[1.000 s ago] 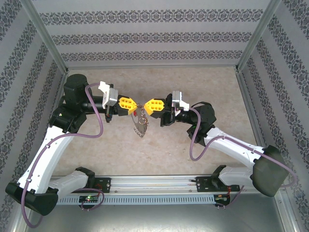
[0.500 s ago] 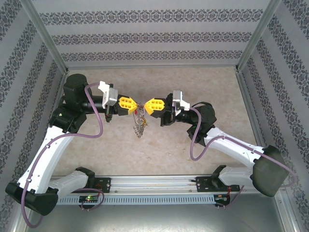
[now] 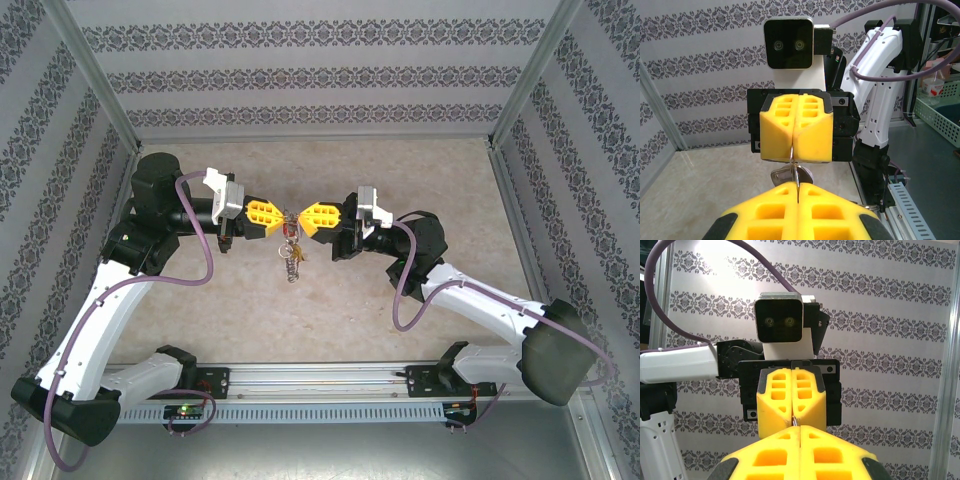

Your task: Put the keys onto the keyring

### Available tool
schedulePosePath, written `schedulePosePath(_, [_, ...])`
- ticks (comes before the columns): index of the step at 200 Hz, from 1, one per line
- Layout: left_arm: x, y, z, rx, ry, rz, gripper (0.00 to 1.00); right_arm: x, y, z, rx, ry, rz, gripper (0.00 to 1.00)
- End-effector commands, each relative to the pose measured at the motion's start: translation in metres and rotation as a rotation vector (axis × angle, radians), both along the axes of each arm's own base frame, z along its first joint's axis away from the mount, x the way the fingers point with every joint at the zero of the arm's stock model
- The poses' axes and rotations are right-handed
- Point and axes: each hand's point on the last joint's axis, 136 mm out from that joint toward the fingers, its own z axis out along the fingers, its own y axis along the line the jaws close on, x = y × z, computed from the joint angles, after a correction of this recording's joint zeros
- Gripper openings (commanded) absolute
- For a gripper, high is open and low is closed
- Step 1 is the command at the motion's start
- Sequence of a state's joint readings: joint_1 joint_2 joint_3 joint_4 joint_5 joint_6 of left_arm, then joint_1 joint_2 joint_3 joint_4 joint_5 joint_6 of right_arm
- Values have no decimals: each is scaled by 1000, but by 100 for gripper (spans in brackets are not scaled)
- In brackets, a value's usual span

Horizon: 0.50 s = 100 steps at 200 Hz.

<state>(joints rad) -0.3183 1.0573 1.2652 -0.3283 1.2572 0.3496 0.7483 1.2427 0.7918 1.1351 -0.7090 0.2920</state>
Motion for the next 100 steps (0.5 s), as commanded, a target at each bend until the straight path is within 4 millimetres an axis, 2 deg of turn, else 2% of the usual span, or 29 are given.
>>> schedulePosePath(1, [-9,3,14,-30,-61,-26,0,-9,-3,10,28,-41,29,0])
schedulePosePath(100, [-10,4,15,-31,-62,-28,0,-12,-9,12,29,-47,12,0])
